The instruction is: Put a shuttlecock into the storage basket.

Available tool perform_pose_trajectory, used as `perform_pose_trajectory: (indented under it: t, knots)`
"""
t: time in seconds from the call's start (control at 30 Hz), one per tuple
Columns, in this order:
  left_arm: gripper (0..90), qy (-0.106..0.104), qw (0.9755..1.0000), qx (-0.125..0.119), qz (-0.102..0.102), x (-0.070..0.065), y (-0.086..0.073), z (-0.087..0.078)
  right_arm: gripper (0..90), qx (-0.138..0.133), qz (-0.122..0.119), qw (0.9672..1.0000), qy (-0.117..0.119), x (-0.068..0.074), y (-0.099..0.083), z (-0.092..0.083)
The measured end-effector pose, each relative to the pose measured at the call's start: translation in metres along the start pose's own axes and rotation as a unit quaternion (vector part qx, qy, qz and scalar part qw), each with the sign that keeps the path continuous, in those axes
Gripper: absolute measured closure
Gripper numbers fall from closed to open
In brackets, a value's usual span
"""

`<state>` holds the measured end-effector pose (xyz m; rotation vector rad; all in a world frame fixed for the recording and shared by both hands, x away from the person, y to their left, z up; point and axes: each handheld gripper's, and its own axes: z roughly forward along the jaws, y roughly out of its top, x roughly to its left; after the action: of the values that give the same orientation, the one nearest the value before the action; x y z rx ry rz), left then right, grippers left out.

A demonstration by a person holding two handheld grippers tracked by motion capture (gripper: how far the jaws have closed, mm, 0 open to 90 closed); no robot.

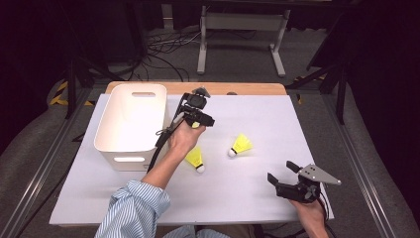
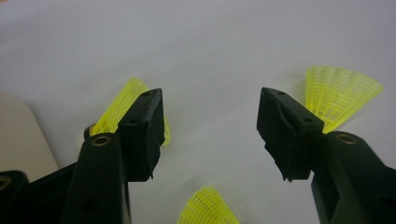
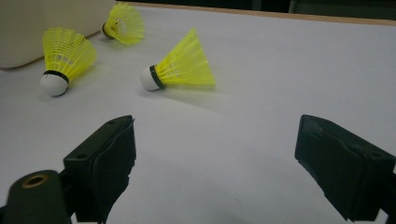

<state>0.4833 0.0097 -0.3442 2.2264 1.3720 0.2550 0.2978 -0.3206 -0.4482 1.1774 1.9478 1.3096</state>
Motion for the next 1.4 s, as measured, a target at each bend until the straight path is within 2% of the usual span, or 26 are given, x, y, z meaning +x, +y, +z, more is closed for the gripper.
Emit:
perform_pose_trajectory:
  t: [0.27, 0.63, 0.73, 1.03, 1.17, 1.4]
  knots:
    - [43.5, 0.018, 0.9995, 0.013, -0.023, 0.007, 0.004, 0.013, 12.8, 0.000, -0.003, 1.0000, 0.002, 0.001, 0.000, 0.000]
    - [44.9, 0.048, 0.9978, 0.031, -0.035, 0.014, 0.007, 0.026, 12.8, 0.001, -0.003, 1.0000, 0.004, 0.001, 0.000, 0.001]
    - [44.7, 0.061, 0.9967, 0.045, -0.030, 0.016, 0.008, 0.031, 12.8, 0.001, -0.004, 1.0000, 0.005, 0.001, 0.000, 0.001]
    - [45.8, 0.070, 0.9956, 0.054, -0.030, 0.018, 0.009, 0.039, 12.9, 0.003, -0.007, 0.9999, 0.008, 0.002, 0.000, 0.001]
    - [46.8, 0.082, 0.9942, 0.062, -0.029, 0.021, 0.009, 0.043, 12.9, 0.003, -0.005, 0.9999, 0.010, 0.002, 0.000, 0.001]
    - [48.6, 0.091, 0.9930, 0.068, -0.031, 0.024, 0.009, 0.047, 12.9, 0.003, -0.006, 0.9999, 0.011, 0.002, 0.000, 0.002]
